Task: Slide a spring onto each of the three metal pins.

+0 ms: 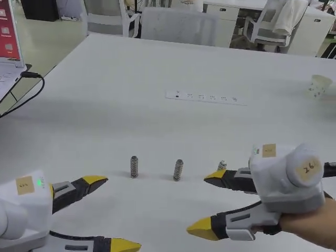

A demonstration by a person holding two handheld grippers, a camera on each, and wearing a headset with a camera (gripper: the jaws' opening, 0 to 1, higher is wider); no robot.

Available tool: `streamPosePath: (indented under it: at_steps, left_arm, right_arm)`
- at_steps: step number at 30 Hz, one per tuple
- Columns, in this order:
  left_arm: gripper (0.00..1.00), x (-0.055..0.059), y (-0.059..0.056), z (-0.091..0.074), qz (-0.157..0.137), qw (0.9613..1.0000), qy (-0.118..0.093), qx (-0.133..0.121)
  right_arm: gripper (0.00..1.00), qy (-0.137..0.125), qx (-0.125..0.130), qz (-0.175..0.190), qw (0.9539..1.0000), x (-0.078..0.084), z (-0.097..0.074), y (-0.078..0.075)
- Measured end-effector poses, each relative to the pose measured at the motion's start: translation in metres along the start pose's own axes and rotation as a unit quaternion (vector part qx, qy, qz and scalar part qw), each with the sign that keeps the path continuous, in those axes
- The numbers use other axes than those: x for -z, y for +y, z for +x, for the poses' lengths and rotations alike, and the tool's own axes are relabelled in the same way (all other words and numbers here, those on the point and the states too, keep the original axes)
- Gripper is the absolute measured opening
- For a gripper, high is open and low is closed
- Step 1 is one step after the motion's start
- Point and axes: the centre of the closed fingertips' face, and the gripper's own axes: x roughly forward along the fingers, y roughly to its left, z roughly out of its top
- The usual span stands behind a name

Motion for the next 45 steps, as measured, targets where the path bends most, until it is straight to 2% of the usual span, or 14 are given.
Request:
streamPosePath:
  at_steps: [13,25,32,45]
  left_arm:
    - [0.84,-0.002,0.001,-0.002,-0.001,1.0000,-0.002,-0.002]
    - [0.85,-0.004,0.003,-0.004,-0.003,1.0000,-0.004,-0.007]
    - [0.86,-0.005,0.005,-0.006,-0.008,0.9998,-0.010,-0.013]
    - [0.87,-0.006,0.007,-0.008,-0.013,0.9996,-0.015,-0.020]
  right_arm:
    - [0.69,-0.014,0.037,0.024,0.9989,0.017,-0.026,-0.020]
    - [0.73,-0.029,0.073,0.052,0.9956,0.035,-0.048,-0.036]
    - [0.76,-0.038,0.085,0.060,0.9939,0.041,-0.056,-0.037]
    - [0.83,-0.057,0.087,0.062,0.9927,0.042,-0.052,-0.033]
